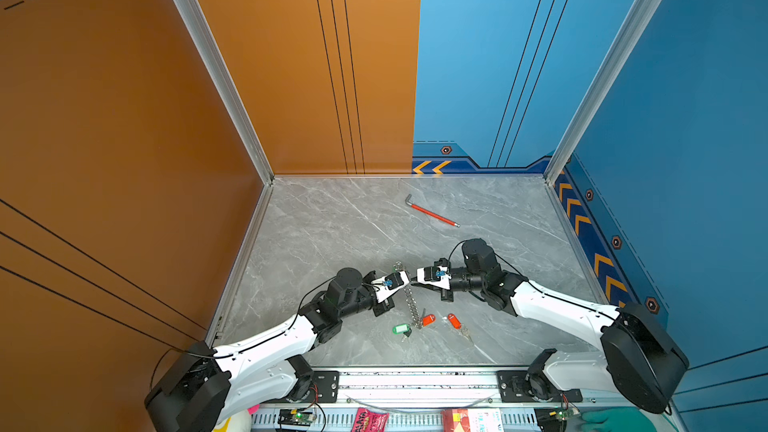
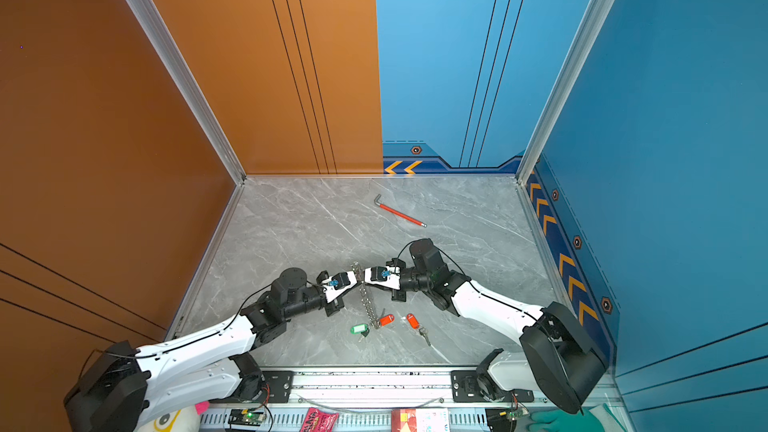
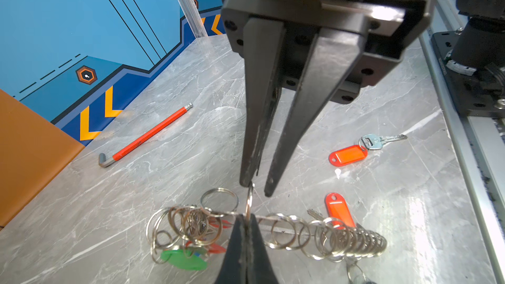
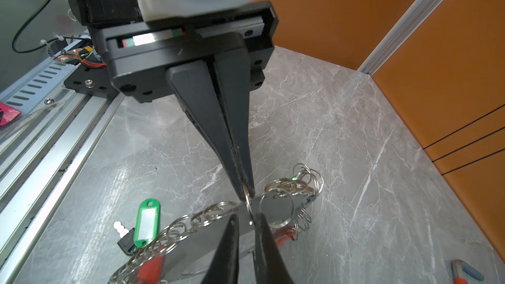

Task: Put the keys on the keyring

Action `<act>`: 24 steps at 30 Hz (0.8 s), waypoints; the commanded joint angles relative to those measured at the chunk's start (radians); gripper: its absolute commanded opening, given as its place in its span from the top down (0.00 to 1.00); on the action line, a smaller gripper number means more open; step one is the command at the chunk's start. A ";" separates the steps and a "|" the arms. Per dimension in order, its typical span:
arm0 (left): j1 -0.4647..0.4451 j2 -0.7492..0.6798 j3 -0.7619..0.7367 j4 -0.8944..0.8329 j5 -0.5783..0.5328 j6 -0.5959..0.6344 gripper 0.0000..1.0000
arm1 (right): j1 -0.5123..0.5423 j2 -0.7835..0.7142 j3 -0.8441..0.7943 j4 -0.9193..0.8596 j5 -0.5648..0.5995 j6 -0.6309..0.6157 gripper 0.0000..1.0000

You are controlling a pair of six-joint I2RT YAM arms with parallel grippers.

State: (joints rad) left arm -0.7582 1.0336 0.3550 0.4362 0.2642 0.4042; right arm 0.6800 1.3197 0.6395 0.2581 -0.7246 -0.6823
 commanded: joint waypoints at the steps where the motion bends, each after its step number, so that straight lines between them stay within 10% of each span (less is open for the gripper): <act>1: -0.023 -0.011 0.022 -0.046 -0.052 0.042 1.00 | 0.015 -0.019 0.028 -0.082 0.034 -0.038 0.86; 24: -0.084 -0.006 0.024 -0.060 -0.121 0.110 1.00 | 0.067 -0.040 -0.005 -0.010 0.114 -0.042 0.91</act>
State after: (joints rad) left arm -0.8310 1.0130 0.3611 0.4004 0.1593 0.5014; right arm 0.7380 1.2972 0.6460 0.2256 -0.6212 -0.7185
